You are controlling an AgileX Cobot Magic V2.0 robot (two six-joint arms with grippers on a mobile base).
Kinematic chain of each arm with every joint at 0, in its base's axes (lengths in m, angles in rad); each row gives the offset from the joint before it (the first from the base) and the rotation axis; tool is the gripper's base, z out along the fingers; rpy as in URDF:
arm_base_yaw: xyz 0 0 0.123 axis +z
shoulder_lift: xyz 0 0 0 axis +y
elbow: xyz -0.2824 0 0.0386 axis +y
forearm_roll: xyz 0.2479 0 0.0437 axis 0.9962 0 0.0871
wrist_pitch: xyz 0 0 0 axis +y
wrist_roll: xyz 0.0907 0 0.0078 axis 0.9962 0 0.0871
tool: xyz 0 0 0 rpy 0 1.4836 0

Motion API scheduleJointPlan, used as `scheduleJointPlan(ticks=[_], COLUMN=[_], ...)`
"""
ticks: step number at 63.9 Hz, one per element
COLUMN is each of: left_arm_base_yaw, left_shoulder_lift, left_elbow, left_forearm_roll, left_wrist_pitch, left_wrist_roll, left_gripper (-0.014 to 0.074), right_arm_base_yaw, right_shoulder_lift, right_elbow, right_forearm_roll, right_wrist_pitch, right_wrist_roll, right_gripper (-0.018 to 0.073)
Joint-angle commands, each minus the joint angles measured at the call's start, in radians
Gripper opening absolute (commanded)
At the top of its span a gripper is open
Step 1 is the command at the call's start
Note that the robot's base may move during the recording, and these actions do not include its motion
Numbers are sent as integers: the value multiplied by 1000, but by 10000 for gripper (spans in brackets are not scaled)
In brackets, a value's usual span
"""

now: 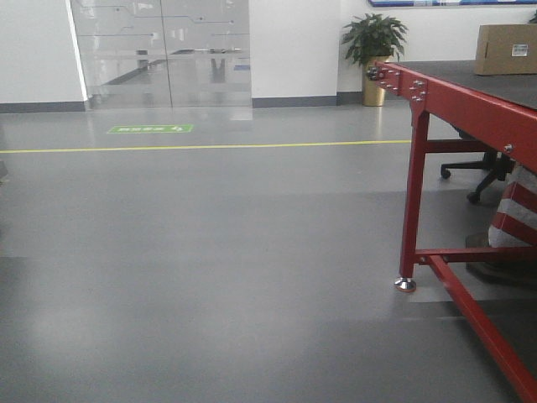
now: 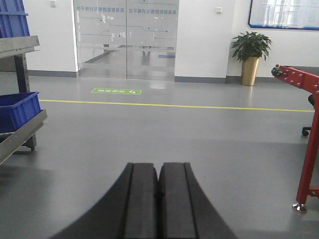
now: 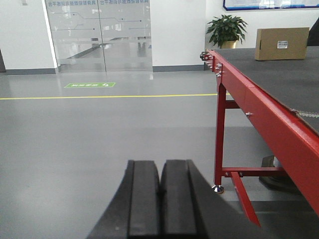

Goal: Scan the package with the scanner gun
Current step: 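Drive the base forward across the floor toward the red conveyor table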

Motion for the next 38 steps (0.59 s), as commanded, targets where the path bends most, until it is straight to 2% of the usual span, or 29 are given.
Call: scheduleJointPlan(ticks=[1,38], left_arm_base_yaw=[3,3], left_shoulder_lift=[-5,-5], left_elbow=[-3,-3], left_forearm_roll=[0,0], left_wrist_pitch=[-17,-17], left_wrist_roll=[-8,-8], left_gripper=[-111,-111], right_arm_base_yaw=[-2,-2], right_shoulder_lift=[-4,-4], right_elbow=[-1,-1], right_forearm_roll=[-7,-7], right_wrist_pitch=[-18,-18], right_wrist_roll=[-2,-2], right_gripper=[-151,-151])
